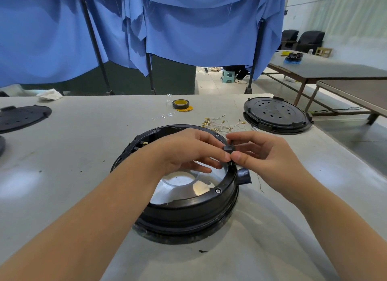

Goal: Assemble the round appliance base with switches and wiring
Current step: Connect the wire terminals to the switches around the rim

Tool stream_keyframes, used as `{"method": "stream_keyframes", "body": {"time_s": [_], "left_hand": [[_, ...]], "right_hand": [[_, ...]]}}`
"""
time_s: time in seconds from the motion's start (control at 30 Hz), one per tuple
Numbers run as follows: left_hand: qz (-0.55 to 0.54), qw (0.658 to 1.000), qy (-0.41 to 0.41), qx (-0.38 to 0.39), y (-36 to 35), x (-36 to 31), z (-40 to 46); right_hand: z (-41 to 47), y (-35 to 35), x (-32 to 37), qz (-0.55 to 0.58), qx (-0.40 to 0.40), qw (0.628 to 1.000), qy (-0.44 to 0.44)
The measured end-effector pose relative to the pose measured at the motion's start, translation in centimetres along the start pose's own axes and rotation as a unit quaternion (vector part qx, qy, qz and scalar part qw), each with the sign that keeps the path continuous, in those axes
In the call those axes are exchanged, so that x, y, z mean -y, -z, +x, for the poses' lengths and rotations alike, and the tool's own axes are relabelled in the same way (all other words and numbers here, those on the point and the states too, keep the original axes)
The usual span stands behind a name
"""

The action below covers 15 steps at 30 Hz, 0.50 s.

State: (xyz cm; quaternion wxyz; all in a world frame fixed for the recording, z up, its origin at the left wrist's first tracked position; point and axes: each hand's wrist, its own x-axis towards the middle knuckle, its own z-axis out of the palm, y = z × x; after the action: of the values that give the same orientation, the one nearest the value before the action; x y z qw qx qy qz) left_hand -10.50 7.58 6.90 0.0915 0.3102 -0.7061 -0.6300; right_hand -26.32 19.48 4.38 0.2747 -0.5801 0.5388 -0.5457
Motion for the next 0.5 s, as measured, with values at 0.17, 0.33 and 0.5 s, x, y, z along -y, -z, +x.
{"method": "stream_keyframes", "body": {"time_s": [0.17, 0.33, 0.5], "left_hand": [[0.002, 1.0, -0.007, -0.006, 0.09, 0.1, 0.11], [0.016, 1.0, 0.001, -0.006, 0.06, 0.1, 0.18], [0.011, 1.0, 0.02, -0.002, -0.14, 0.07, 0.15]], "right_hand": [[0.14, 0.18, -0.06, 0.007, 0.012, 1.0, -0.002], [0.42, 0.24, -0.26, -0.006, 0.01, 1.0, -0.008], [0.32, 0.12, -0.63, -0.037, -0.004, 0.999, 0.004]]}}
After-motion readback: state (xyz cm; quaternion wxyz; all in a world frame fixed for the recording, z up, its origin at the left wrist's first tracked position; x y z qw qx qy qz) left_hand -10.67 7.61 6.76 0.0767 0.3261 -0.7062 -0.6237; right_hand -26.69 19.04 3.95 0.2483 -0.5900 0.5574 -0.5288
